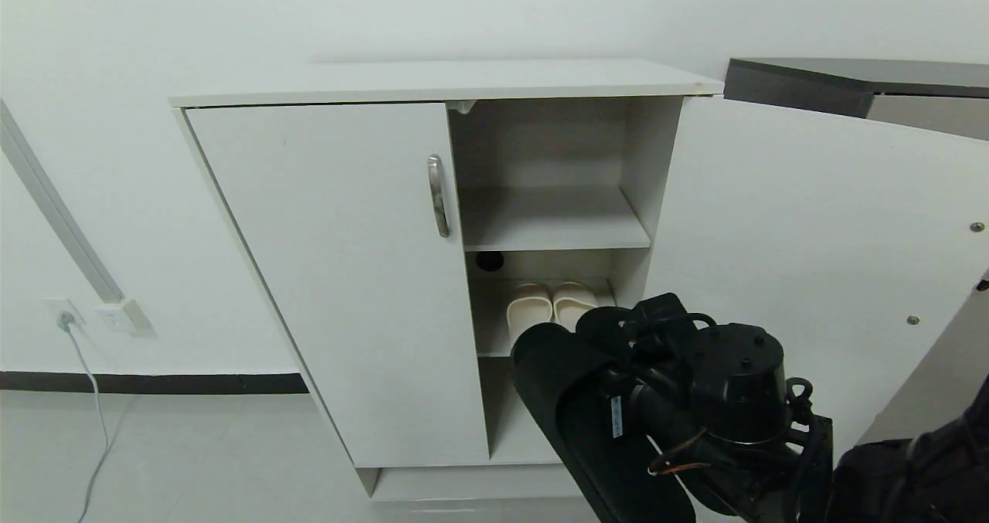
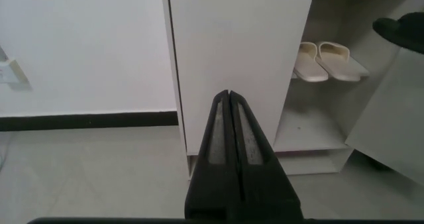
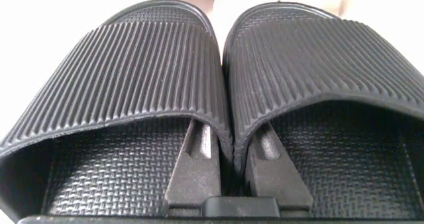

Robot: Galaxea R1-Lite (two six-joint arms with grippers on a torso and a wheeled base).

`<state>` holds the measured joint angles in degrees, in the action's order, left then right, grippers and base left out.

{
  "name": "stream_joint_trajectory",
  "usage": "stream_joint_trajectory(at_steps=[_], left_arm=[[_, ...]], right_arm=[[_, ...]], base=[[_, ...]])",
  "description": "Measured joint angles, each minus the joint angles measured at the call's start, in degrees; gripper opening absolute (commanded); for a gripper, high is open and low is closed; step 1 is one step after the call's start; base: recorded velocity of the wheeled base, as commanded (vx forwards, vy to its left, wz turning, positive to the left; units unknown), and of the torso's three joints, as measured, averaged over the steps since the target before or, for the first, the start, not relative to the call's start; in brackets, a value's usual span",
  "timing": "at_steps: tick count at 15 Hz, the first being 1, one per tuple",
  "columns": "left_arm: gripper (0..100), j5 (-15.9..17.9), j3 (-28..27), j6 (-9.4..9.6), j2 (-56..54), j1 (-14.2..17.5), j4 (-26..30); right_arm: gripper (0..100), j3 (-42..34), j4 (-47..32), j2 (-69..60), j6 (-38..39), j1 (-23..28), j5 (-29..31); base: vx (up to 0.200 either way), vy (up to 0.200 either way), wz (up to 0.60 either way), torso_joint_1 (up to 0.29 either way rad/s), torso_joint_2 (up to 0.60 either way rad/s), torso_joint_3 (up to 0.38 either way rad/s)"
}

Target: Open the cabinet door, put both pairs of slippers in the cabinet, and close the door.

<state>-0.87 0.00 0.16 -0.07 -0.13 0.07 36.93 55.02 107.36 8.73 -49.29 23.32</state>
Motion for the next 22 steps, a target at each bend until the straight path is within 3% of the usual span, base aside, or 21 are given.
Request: stream_joint_trajectory(at_steps=[3, 5, 10, 12, 16, 22], left_arm=[[0, 0.0, 0.0, 0.00, 0.0, 0.0, 0.0], [0, 0.0, 0.0, 0.02, 0.0, 0.0, 0.0], [0, 0.0, 0.0, 0.02, 0.0, 0.0, 0.0], [0, 0.0, 0.0, 0.02, 0.0, 0.0, 0.0], [0, 0.0, 0.0, 0.00, 0.0, 0.0, 0.0], [0, 0.0, 0.0, 0.02, 0.0, 0.0, 0.0]], right_arm=[[0, 5.8, -1.8, 3.8, 0.2, -1.8, 7.4], [0, 10.9, -8.7, 5.6, 1.9, -3.4, 10.7], [0, 34.2, -41.3, 6.9, 12.9, -5.8, 20.3], [0, 42.9, -49.1, 7.2, 14.7, -6.1, 24.6], [0, 51.6, -50.7, 9.6, 12.5, -4.4, 26.4], [0, 52.8, -50.3, 11.0, 12.3, -3.8, 26.4]], base=[[0.000, 0.000, 0.00, 0.000, 0.00, 0.000], [0.000, 0.000, 0.00, 0.000, 0.00, 0.000], [0.000, 0.000, 0.00, 0.000, 0.00, 0.000], [0.000, 0.000, 0.00, 0.000, 0.00, 0.000], [0.000, 0.000, 0.00, 0.000, 0.00, 0.000], [0.000, 0.000, 0.00, 0.000, 0.00, 0.000]])
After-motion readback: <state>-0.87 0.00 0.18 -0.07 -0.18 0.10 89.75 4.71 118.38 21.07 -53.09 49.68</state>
